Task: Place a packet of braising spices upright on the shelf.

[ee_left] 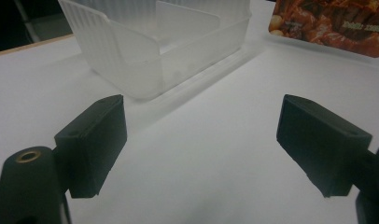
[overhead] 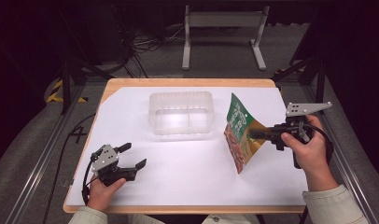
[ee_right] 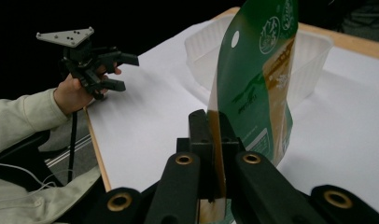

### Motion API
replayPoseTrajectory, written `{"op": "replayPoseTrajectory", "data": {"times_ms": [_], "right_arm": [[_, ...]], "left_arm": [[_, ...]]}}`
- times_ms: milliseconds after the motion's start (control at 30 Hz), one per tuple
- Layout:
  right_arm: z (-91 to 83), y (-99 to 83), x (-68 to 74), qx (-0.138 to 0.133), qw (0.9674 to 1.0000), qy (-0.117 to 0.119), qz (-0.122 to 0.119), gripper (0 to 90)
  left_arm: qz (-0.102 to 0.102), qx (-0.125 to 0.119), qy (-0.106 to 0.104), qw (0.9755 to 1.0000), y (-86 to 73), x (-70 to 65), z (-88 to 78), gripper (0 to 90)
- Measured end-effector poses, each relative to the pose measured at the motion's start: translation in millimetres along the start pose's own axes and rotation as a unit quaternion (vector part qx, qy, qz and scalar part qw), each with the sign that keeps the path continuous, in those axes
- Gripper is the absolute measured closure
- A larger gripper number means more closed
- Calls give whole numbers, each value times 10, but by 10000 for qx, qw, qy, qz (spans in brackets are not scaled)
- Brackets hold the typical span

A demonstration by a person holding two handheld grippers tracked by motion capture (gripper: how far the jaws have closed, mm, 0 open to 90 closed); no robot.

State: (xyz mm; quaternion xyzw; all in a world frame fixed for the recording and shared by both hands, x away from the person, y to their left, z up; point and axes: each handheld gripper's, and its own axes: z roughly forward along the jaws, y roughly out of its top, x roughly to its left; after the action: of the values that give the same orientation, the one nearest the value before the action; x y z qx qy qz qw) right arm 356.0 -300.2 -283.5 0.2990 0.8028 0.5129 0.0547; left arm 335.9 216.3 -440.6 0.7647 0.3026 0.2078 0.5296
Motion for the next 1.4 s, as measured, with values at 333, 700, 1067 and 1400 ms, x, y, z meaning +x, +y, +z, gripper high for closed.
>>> {"op": "replayPoseTrajectory", "data": {"times_ms": [333, 700, 1067, 1400], "right_arm": [[-69, 116, 29, -642, 9964, -247, -488, 898], [-10, 276, -6, -784, 9892, -670, -1042, 899], [10, 466, -21, -914, 9862, -772, -1141, 899], [53, 740, 11, -905, 9856, -821, -1172, 899]], "left_arm": [[-4, -1, -2, 10000, 0, 0, 0, 167], [-48, 17, 0, 10000, -3, -2, -5, 167], [-43, 19, 4, 10000, -4, -1, -6, 167], [-53, -9, 6, 10000, -7, -1, -8, 167]]}}
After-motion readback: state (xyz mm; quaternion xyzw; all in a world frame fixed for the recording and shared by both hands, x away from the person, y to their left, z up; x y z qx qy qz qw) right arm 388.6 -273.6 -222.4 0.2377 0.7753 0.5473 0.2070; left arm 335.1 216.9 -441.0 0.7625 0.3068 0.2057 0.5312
